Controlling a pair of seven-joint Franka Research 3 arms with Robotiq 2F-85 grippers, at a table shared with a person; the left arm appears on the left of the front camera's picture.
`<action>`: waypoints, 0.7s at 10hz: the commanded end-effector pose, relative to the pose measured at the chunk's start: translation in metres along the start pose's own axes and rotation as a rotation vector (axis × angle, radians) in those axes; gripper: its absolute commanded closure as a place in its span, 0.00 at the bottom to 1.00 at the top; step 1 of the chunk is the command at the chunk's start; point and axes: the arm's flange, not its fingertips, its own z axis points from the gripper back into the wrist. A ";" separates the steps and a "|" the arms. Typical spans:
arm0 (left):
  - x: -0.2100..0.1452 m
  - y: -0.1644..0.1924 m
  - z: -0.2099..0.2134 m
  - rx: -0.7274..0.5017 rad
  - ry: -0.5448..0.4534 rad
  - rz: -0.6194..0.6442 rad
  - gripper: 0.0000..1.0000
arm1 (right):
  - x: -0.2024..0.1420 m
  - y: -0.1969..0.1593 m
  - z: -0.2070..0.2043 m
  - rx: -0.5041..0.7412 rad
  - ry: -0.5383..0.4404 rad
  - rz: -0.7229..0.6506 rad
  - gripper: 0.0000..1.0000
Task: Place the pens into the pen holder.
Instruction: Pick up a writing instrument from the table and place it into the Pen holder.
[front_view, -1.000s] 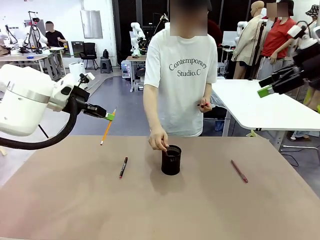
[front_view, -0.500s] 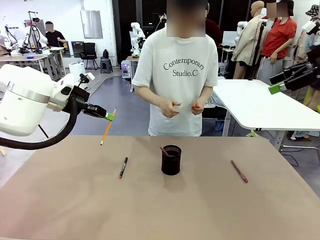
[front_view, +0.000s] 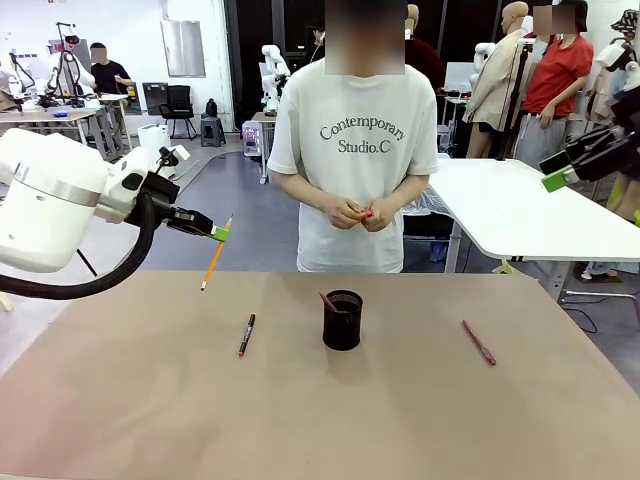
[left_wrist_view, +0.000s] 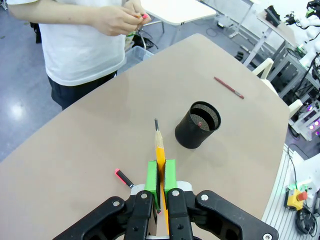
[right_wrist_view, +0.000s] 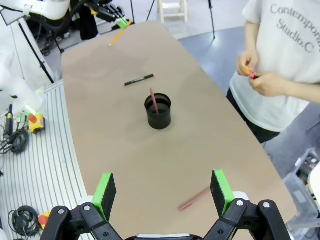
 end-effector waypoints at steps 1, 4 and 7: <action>0.002 0.000 0.000 0.005 -0.002 0.007 1.00 | -0.001 0.001 0.000 -0.014 -0.009 -0.004 0.00; 0.002 0.000 0.000 0.005 -0.002 0.007 1.00 | -0.001 0.001 0.000 -0.014 -0.009 -0.004 0.00; 0.002 0.000 0.000 0.005 -0.002 0.007 1.00 | -0.001 0.001 0.000 -0.014 -0.009 -0.004 0.00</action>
